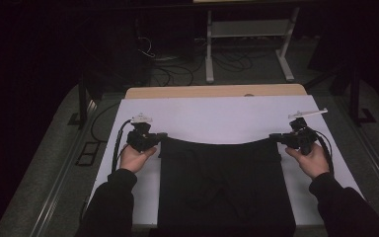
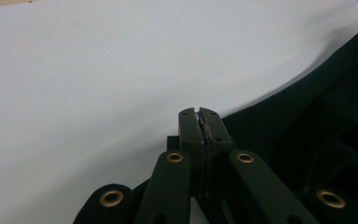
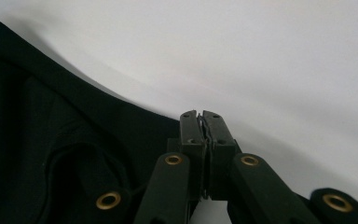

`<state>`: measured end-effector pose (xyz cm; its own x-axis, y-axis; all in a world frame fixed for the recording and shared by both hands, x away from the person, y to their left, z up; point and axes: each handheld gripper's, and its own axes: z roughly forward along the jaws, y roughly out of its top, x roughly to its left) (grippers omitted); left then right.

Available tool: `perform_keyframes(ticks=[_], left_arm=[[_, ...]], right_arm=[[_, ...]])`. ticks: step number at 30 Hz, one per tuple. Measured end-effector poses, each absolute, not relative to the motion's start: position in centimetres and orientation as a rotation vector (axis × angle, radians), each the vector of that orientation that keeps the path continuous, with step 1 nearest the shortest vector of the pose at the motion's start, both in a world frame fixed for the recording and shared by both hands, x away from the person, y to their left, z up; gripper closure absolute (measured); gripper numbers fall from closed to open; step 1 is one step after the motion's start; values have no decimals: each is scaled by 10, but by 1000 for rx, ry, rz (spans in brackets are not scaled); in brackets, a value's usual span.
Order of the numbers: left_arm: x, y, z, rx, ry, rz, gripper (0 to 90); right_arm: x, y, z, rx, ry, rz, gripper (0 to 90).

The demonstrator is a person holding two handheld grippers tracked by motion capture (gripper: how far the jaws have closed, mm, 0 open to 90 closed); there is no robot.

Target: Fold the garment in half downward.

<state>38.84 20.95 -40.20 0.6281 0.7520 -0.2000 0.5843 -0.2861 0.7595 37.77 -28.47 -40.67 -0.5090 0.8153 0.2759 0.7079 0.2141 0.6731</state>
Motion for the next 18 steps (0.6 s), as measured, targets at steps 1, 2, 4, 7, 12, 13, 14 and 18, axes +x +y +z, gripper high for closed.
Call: perform_keyframes(ticks=[1,2,4,7,12,13,14,18], left_arm=[[389,210,-402,1983,1050,245,884],[389,209,-402,1983,1053,243,884],[391,209,-401,1986,1052,244,884],[394,211,-399,1972,1057,239,883],[399,211,-395,1977,1062,245,883],[399,211,-394,1974,1061,249,884],[400,211,-393,1972,1060,247,884],[403,211,-388,1968,1053,240,883]], right_arm=[[378,-285,-407,1477,2339,1176,863],[378,-285,-406,1479,2336,1180,863],[379,-286,-406,1481,2336,1185,863],[381,-287,-405,1484,2334,1187,863],[385,-288,-399,1483,2328,1202,863],[386,-288,-399,1483,2330,1199,863],[387,-288,-398,1480,2335,1199,863],[392,-288,-395,1482,2335,1209,862]])
